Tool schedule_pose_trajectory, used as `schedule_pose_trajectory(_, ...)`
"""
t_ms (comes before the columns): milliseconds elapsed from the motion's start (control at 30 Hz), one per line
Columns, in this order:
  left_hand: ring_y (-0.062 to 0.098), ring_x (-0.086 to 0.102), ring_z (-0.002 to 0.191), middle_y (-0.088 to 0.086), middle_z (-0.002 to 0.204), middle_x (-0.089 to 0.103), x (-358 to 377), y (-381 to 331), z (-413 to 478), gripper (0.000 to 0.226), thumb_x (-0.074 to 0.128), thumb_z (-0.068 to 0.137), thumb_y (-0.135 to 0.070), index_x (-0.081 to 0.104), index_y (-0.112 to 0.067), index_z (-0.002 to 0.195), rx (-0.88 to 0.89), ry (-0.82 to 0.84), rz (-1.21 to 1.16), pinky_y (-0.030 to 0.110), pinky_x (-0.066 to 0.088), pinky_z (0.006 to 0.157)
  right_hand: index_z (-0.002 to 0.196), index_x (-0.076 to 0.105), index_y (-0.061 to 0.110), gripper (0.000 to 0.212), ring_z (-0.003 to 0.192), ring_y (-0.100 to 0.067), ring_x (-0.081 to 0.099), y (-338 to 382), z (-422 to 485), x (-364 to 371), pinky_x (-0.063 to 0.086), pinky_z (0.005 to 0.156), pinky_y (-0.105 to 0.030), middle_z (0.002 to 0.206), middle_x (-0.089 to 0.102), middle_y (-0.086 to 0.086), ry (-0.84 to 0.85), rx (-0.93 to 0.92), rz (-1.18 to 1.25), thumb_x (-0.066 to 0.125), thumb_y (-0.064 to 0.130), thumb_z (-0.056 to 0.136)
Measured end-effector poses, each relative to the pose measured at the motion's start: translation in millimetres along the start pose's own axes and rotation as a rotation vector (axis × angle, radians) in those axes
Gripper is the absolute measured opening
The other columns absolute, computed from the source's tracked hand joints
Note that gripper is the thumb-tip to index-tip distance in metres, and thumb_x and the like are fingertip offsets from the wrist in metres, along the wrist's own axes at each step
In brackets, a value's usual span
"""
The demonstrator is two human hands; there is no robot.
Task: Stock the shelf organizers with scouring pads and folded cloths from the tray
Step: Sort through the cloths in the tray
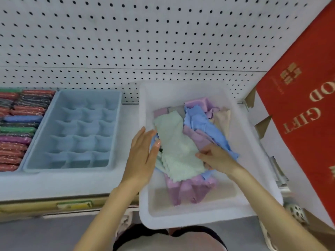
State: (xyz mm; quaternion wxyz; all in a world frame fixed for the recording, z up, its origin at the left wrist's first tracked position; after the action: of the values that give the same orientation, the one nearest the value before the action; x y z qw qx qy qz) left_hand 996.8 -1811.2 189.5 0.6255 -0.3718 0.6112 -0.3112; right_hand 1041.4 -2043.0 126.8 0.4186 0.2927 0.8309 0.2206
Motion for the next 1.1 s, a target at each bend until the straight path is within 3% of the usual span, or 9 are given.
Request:
schedule_pose_trajectory(200, -0.026, 0.01, 0.129, -0.039, 0.127, 0.03, -1.6, -2.6, 0.8, 0.032, 0.028, 0.097, -0.042, 0.044, -0.038, 0.124, 0.034, -0.062, -0.018, -0.004, 0.009, 0.101, 0.06, 0.038, 0.014, 0.04, 0.056, -0.015, 0.036, -5.4, 15.2, -1.0, 0.026, 0.055, -0.029, 0.058, 0.036, -0.002, 0.081, 0.005, 0.018, 0.063, 0.028, 0.088)
schedule_pose_trajectory(367, -0.021, 0.018, 0.13, -0.038, 0.123, 0.036, -3.0, -3.1, 0.5, 0.027, 0.033, 0.102, -0.026, 0.05, -0.03, 0.123, 0.035, -0.1, -0.023, -0.004, 0.011, 0.099, 0.072, 0.041, 0.01, 0.032, 0.061, -0.013, 0.042, -5.2, 10.0, 1.2, 0.044, 0.044, -0.021, 0.064, 0.035, -0.003, 0.101, 0.014, 0.166, 0.065, 0.024, 0.088)
schedule_pose_trajectory(500, -0.009, 0.019, 0.133, -0.033, 0.123, 0.04, 0.2, -6.3, -2.4, 0.03, 0.032, 0.1, -0.028, 0.051, -0.029, 0.122, 0.018, -0.102, 0.002, -0.004, 0.011, 0.099, 0.09, 0.057, 0.001, 0.016, 0.068, -0.012, 0.055, -5.3, 2.0, -3.1, 0.05, 0.049, -0.022, 0.076, 0.054, -0.003, 0.093, -0.041, 0.271, 0.068, 0.01, 0.084)
schedule_pose_trajectory(600, -0.008, 0.02, 0.134, -0.024, 0.125, 0.045, 3.1, -9.7, -4.4, 0.028, 0.033, 0.103, -0.025, 0.052, -0.029, 0.122, 0.04, -0.113, 0.025, -0.003, 0.012, 0.101, 0.086, 0.059, 0.006, 0.013, 0.063, -0.012, 0.058, -1.1, -5.0, -13.3, 0.051, 0.051, -0.019, 0.082, 0.06, -0.005, 0.022, -0.095, 0.207, 0.069, 0.0, 0.079)
schedule_pose_trajectory(700, -0.008, 0.019, 0.134, -0.02, 0.128, 0.046, 6.3, -8.7, -3.8, 0.028, 0.03, 0.101, -0.034, 0.049, -0.035, 0.121, 0.055, -0.102, 0.104, 0.011, 0.012, 0.112, 0.083, 0.063, 0.002, 0.01, 0.055, -0.01, 0.052, -1.4, -7.0, -23.4, 0.046, 0.051, -0.015, 0.072, 0.057, -0.004, -0.049, -0.115, 0.187, 0.072, 0.003, 0.078)
schedule_pose_trajectory(800, -0.005, 0.023, 0.135, -0.011, 0.134, 0.049, 3.3, -14.2, -5.5, 0.046, 0.022, 0.099, -0.048, 0.053, -0.028, 0.127, 0.102, -0.142, 0.295, 0.038, 0.01, 0.119, 0.074, 0.06, -0.001, 0.02, 0.058, -0.014, 0.043, -1.1, -6.8, -14.9, 0.039, 0.055, -0.022, 0.065, 0.045, -0.01, 0.081, -0.116, 0.227, 0.069, 0.014, 0.083)
schedule_pose_trajectory(933, -0.001, 0.037, 0.133, -0.015, 0.131, 0.052, 2.2, -53.2, 1.3, 0.044, 0.029, 0.098, -0.042, 0.058, -0.021, 0.124, 0.18, -0.171, 0.109, 0.022, 0.022, 0.113, 0.063, 0.056, 0.013, 0.026, 0.059, -0.011, 0.05, -3.6, -8.0, -5.5, 0.046, 0.054, -0.02, 0.06, 0.052, 0.001, 0.137, -0.079, 0.187, 0.066, 0.015, 0.086)
schedule_pose_trajectory(1033, -0.011, 0.046, 0.119, -0.015, 0.129, 0.056, 24.8, -85.1, 21.5, 0.036, 0.039, 0.095, -0.044, 0.057, -0.029, 0.123, 0.15, 0.022, -0.057, 0.006, 0.03, 0.098, 0.068, 0.053, 0.018, 0.024, 0.065, -0.015, 0.054, 5.4, -9.3, -28.7, 0.052, 0.068, -0.035, 0.067, 0.057, 0.001, -0.043, -0.158, 0.181, 0.06, 0.012, 0.09)
schedule_pose_trajectory(1100, -0.012, 0.048, 0.112, -0.012, 0.13, 0.055, 45.4, -95.1, 38.7, 0.031, 0.046, 0.095, -0.038, 0.052, -0.036, 0.125, 0.096, 0.222, -0.075, 0.008, 0.031, 0.098, 0.077, 0.05, 0.018, 0.019, 0.063, -0.011, 0.049, 28.4, -19.1, -54.2, 0.047, 0.067, -0.03, 0.066, 0.054, 0.004, -0.121, -0.293, 0.144, 0.055, 0.012, 0.093)
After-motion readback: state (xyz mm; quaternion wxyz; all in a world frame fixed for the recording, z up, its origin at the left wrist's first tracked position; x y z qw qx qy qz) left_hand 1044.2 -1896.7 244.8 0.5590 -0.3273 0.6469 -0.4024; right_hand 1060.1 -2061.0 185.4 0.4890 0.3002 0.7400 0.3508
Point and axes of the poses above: each hand's wrist, its own z-axis towards the middle knuckle, its own x-axis out of the palm, y = z × x, the point moved 8 cm from there along z, towards the middle knuckle
